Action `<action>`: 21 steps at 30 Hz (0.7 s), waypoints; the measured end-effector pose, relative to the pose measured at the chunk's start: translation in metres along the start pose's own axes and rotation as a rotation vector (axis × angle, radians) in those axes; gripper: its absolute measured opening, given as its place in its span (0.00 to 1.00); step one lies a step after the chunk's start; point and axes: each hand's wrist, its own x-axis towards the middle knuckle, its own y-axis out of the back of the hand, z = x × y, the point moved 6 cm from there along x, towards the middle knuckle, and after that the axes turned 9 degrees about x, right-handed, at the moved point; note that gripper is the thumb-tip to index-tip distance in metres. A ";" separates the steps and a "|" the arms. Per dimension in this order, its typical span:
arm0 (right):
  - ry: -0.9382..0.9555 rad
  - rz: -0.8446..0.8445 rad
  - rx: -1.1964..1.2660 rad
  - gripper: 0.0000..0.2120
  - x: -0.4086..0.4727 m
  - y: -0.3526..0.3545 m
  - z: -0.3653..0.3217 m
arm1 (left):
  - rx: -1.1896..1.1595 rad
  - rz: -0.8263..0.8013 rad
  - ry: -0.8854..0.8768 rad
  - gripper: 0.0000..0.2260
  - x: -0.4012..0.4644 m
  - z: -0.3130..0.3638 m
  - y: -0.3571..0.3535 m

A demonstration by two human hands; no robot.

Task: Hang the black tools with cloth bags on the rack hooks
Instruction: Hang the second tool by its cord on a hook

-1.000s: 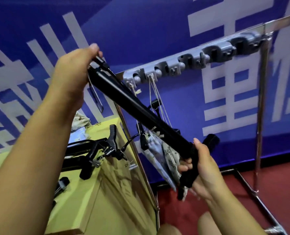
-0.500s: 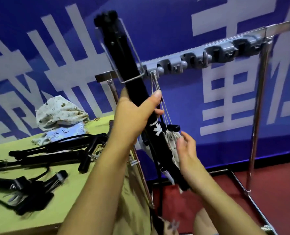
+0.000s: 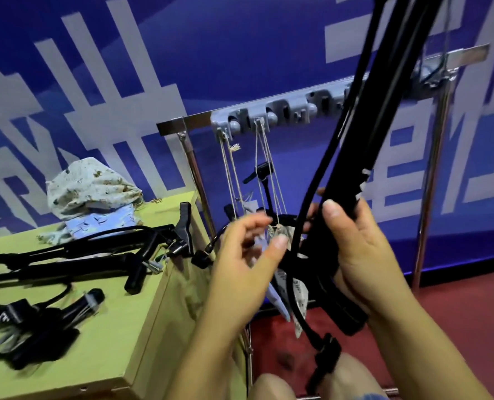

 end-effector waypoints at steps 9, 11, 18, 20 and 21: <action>0.056 0.099 0.130 0.15 0.006 0.003 -0.009 | -0.276 -0.072 0.241 0.11 -0.034 -0.026 -0.024; 0.085 0.137 0.115 0.09 0.006 0.007 -0.011 | -0.433 -0.138 0.235 0.10 -0.032 -0.020 -0.024; 0.163 0.209 0.091 0.07 0.004 0.009 -0.018 | -0.521 -0.278 0.237 0.16 -0.035 -0.006 -0.045; 0.156 0.206 0.117 0.09 0.004 0.008 -0.020 | -0.528 -0.265 0.224 0.16 -0.035 -0.005 -0.044; 0.150 0.204 0.125 0.09 0.003 0.008 -0.021 | -0.529 -0.259 0.220 0.17 -0.035 -0.005 -0.043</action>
